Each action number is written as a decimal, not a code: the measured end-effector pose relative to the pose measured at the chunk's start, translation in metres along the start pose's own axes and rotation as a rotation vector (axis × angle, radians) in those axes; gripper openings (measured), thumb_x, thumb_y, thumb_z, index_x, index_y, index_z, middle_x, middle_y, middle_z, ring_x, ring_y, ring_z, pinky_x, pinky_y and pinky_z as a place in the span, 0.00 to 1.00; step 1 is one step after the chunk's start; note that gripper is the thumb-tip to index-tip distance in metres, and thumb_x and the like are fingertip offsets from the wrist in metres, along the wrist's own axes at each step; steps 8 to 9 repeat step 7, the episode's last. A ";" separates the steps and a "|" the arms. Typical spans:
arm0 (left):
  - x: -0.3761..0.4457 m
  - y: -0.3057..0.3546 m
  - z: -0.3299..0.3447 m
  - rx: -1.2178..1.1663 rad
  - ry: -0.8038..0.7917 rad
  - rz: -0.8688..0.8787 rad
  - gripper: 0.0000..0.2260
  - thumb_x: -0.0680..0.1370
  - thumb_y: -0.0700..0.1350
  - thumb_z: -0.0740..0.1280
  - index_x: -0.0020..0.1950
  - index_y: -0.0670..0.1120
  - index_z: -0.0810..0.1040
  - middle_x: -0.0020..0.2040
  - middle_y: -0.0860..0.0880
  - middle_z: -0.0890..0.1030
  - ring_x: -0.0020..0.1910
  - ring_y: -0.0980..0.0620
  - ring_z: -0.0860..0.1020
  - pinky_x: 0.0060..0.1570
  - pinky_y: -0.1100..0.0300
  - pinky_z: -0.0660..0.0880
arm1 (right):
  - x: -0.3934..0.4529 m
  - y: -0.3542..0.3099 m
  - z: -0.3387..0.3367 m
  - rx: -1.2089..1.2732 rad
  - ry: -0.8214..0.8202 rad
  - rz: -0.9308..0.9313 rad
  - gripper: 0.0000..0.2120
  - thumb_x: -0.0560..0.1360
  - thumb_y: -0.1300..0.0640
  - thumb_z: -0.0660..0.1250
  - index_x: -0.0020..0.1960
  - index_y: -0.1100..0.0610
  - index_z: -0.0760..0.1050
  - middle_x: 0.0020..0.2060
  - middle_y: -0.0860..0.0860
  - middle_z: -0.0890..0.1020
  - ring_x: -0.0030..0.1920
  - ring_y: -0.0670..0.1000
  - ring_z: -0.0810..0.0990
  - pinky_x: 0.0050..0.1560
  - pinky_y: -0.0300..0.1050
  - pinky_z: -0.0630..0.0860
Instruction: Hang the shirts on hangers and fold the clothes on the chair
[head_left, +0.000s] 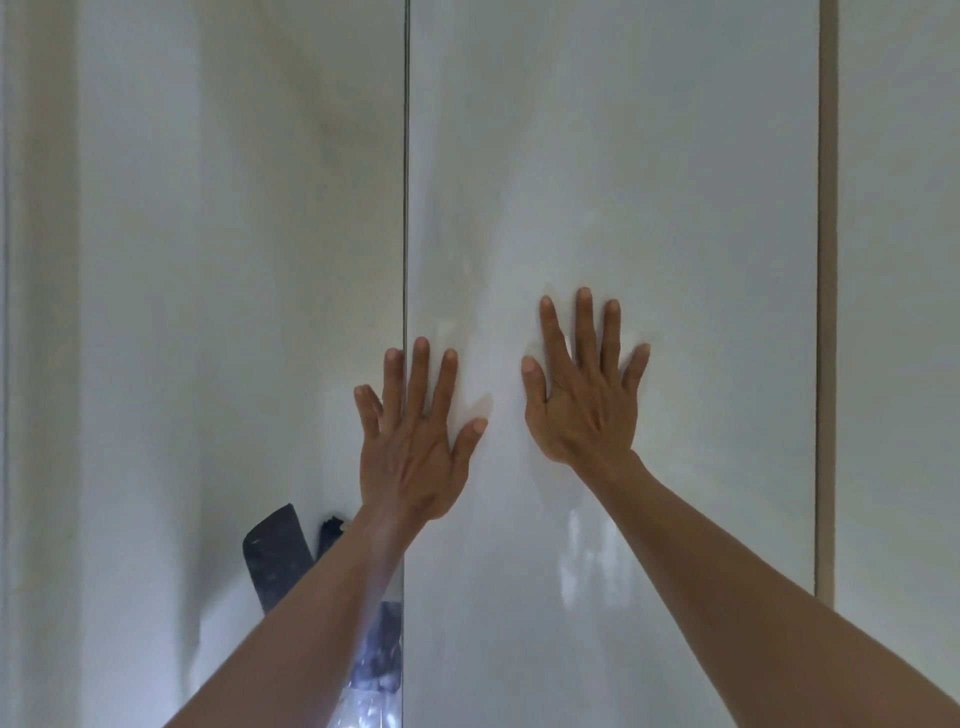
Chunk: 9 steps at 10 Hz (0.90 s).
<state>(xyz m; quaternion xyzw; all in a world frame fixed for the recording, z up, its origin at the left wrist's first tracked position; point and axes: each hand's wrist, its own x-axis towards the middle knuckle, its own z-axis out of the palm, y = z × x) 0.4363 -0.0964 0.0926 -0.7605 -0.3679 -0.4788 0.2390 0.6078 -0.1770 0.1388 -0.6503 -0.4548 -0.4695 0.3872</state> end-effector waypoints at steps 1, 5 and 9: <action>0.004 -0.003 0.009 -0.026 0.011 0.008 0.33 0.82 0.63 0.46 0.81 0.50 0.38 0.81 0.46 0.37 0.80 0.42 0.39 0.74 0.32 0.50 | 0.000 0.000 0.009 -0.033 0.028 0.005 0.30 0.83 0.42 0.49 0.82 0.46 0.45 0.82 0.51 0.45 0.81 0.57 0.41 0.76 0.69 0.44; -0.025 0.006 0.011 -0.078 -0.084 -0.050 0.32 0.83 0.64 0.46 0.79 0.54 0.31 0.79 0.50 0.30 0.79 0.44 0.34 0.76 0.36 0.45 | -0.050 -0.003 0.009 0.011 -0.122 -0.005 0.29 0.85 0.42 0.45 0.82 0.45 0.38 0.81 0.50 0.38 0.80 0.56 0.36 0.79 0.63 0.44; -0.120 0.004 0.011 -0.008 -0.213 -0.060 0.36 0.80 0.62 0.56 0.82 0.54 0.43 0.82 0.47 0.39 0.80 0.39 0.43 0.74 0.33 0.52 | -0.141 -0.014 -0.029 0.078 -0.610 0.069 0.29 0.84 0.44 0.43 0.79 0.41 0.30 0.76 0.44 0.26 0.78 0.53 0.28 0.78 0.60 0.46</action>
